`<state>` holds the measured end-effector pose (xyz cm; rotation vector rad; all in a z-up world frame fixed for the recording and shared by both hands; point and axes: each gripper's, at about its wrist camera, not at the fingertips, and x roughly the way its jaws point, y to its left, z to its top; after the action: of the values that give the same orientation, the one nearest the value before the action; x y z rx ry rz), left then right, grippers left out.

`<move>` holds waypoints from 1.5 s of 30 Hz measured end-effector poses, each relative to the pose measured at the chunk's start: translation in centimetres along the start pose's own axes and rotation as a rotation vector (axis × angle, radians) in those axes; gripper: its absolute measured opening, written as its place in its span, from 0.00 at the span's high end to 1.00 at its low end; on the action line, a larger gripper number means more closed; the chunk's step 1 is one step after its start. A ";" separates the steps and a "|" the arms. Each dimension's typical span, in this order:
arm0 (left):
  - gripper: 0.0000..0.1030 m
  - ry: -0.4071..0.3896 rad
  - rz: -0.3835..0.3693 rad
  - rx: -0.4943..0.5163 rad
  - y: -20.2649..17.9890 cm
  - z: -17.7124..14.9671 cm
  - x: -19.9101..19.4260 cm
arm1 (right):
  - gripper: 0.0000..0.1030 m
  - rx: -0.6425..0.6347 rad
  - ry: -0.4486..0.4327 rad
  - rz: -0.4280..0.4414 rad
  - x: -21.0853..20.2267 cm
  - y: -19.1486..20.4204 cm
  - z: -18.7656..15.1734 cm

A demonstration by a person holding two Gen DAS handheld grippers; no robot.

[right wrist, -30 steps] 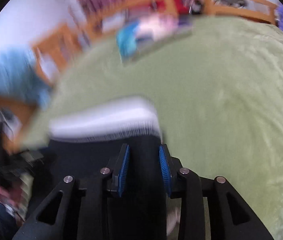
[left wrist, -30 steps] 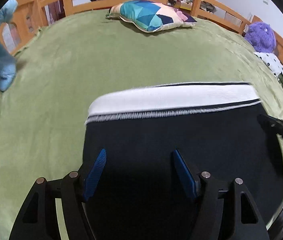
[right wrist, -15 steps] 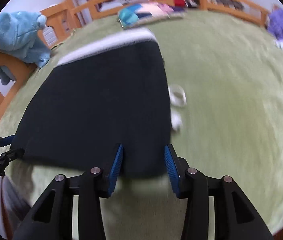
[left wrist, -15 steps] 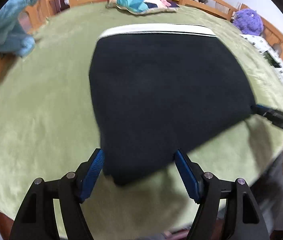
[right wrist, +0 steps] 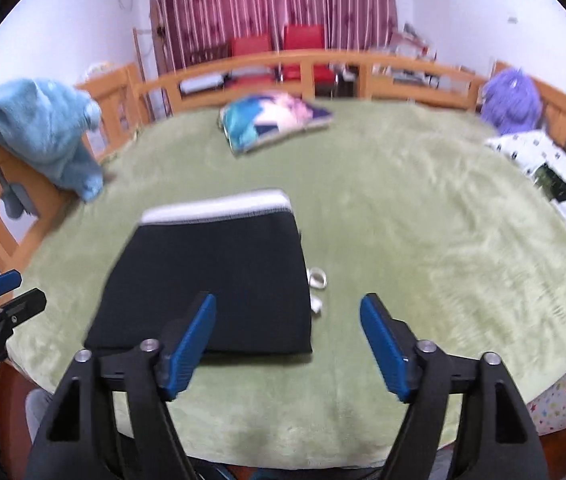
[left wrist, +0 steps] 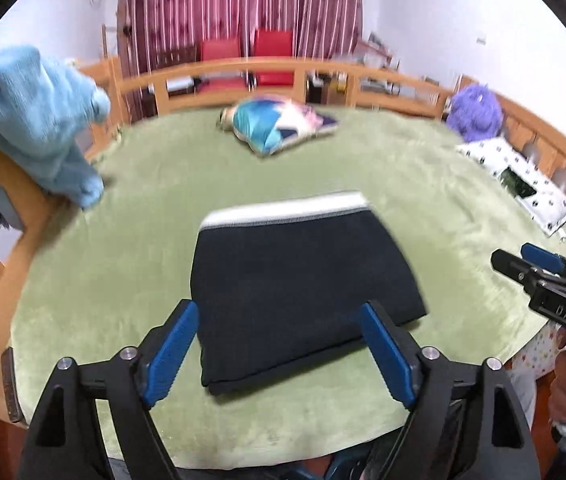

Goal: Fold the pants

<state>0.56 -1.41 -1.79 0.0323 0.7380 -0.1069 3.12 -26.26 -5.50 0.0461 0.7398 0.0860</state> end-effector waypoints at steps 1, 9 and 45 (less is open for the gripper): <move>0.19 -0.011 0.006 0.002 -0.3 0.0 -0.5 | 0.27 -0.001 -0.014 -0.002 -1.2 0.2 0.1; 0.08 -0.089 0.014 -0.011 -2.6 -1.1 -4.7 | 0.00 0.014 -0.118 -0.082 -7.9 0.3 -0.9; 0.08 -0.100 0.034 -0.033 -3.0 -2.1 -6.3 | 0.00 0.033 -0.136 -0.123 -10.2 0.2 -4.5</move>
<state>-5.82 -3.71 0.88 0.0084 0.6391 -0.0638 -7.46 -26.99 -1.94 0.0376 0.6063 -0.0467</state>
